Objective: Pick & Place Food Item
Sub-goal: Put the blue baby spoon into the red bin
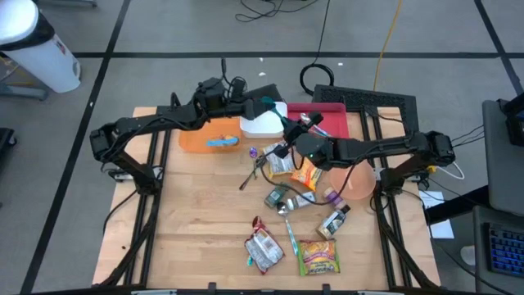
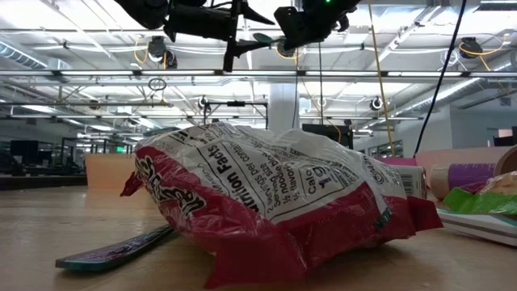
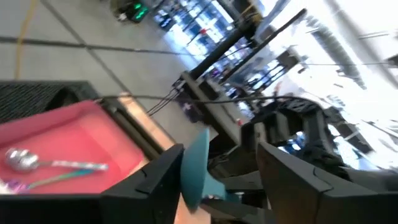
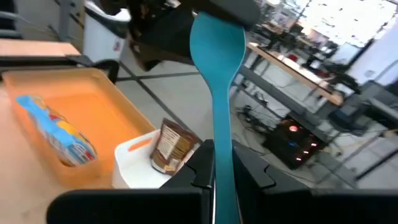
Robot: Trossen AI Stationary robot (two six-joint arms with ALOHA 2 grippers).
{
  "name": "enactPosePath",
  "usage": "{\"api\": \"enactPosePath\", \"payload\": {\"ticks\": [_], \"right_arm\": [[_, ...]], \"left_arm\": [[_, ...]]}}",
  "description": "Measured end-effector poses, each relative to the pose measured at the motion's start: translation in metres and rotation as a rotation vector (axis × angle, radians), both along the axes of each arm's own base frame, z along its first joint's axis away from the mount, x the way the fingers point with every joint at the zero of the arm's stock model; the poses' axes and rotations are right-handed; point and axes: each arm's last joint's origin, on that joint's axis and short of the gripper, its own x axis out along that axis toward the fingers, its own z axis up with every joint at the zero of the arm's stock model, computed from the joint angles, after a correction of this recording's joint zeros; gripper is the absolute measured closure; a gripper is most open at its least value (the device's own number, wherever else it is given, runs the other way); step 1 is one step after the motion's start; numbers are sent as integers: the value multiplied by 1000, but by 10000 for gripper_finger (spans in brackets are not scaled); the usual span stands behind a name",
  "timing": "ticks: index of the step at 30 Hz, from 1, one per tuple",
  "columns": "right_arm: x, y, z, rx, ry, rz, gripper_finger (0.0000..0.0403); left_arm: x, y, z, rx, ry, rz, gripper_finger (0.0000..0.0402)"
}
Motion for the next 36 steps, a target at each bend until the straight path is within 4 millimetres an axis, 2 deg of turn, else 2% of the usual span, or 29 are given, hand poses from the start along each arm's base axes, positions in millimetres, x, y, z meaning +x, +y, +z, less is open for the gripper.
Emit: {"api": "enactPosePath", "payload": {"ticks": [8,12,16,22,29,36], "right_arm": [[-23,-30,20,80,-50,67,387],[-38,-48,21,111,14,47,387],[-52,-65,19,186,69,80,387],[-67,-92,9,337,142,154,387],[-88,-122,-2,384,217,115,387],[-105,-137,-45,464,286,139,387]], "left_arm": [[-18,27,14,55,-125,-44,183],[-32,41,26,92,-218,-56,189],[-43,55,29,108,-243,-23,197],[-55,66,28,129,-215,-104,206],[-53,61,27,182,-193,-197,207],[-39,48,17,197,-119,-219,206]]}}
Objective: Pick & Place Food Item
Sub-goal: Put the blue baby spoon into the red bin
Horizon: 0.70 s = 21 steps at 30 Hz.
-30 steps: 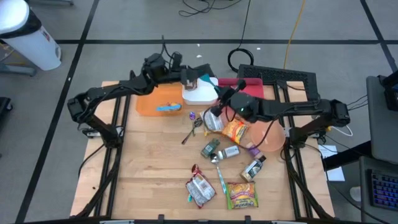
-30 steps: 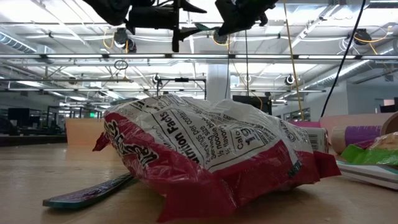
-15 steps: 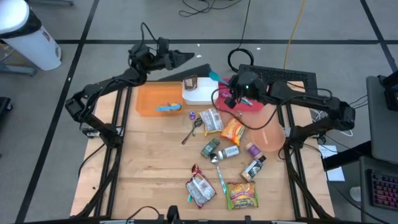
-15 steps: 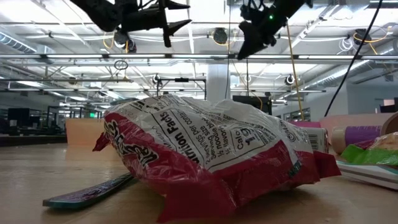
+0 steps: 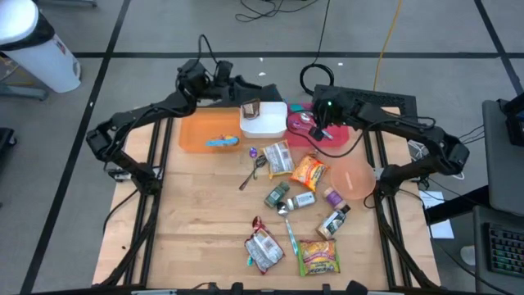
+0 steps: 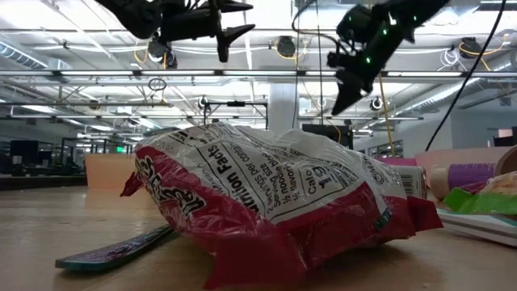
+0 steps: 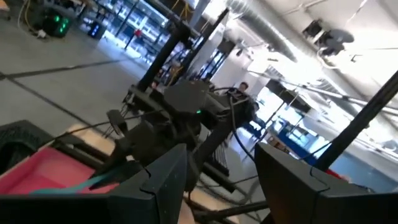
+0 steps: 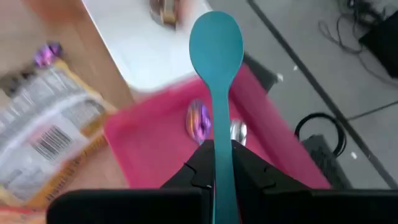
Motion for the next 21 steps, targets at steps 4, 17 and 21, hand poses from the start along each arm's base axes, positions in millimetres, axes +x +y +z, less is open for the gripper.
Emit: {"api": "enactPosePath", "payload": {"ticks": [4,17,21], "right_arm": [[-7,-3,-21,23,9,29,387],[-18,-25,-64,140,35,83,387],[-15,-34,-74,149,34,75,387]], "left_arm": [[7,-7,-6,-3,44,18,206],[27,-29,-17,34,131,208,206],[30,-33,-19,20,153,270,206]]}}
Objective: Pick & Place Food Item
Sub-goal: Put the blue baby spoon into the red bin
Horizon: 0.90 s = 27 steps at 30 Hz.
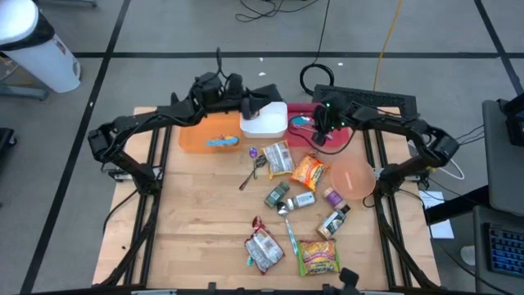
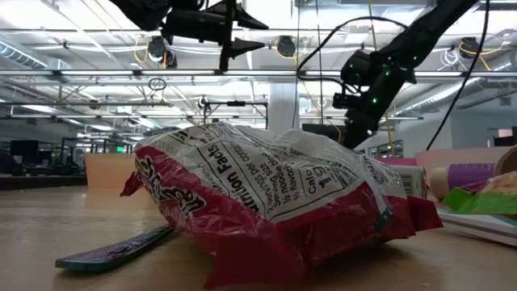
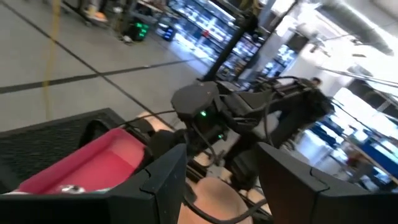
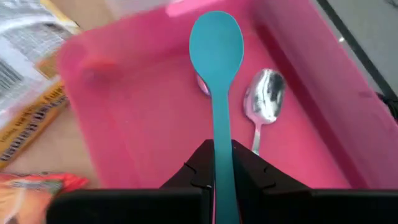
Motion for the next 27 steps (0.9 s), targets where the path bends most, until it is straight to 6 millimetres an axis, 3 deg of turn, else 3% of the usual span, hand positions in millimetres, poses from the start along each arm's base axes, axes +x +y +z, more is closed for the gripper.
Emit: {"api": "enactPosePath", "payload": {"ticks": [13,19,27], "right_arm": [[-5,-6,-6,12,51,-52,387],[-2,-9,-14,95,72,-124,387],[8,-22,-9,86,101,-169,387]], "left_arm": [[1,-1,-4,19,43,69,206],[2,-3,-4,27,47,-1,206],[2,-5,-6,35,65,-71,206]]}}
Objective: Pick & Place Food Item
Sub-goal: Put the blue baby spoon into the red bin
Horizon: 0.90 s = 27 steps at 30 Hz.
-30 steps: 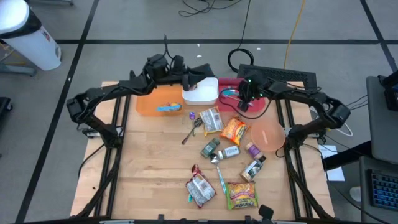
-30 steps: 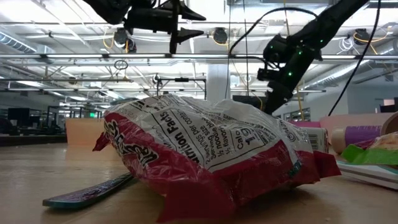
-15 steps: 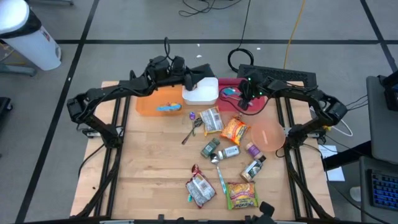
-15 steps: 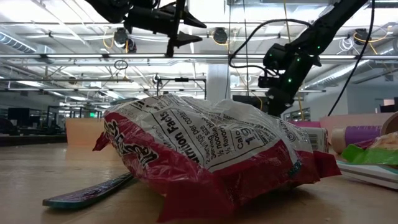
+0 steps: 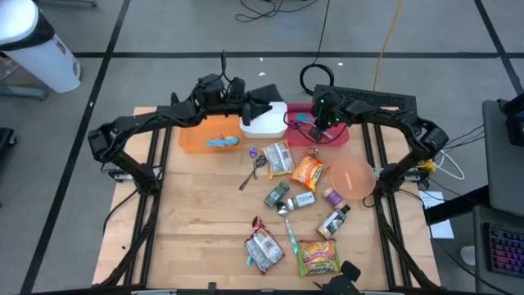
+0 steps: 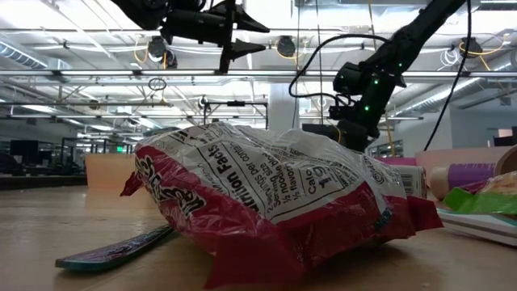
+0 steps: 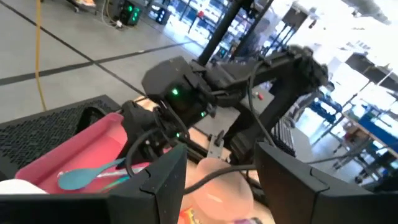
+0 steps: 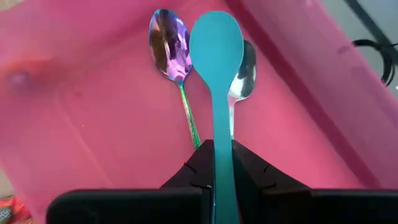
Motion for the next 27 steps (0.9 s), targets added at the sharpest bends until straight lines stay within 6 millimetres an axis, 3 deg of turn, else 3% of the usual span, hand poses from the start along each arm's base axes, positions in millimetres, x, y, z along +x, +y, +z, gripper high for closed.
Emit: {"api": "enactPosePath", "payload": {"ticks": [10,22,27], "right_arm": [[8,-8,-20,96,57,-46,387],[8,-7,-21,96,68,-32,386],[7,-7,-23,103,79,-25,361]], "left_arm": [[1,-4,-5,-21,45,-15,206],[3,-7,-5,-21,48,-17,206],[3,-6,-5,-26,48,-16,206]]}}
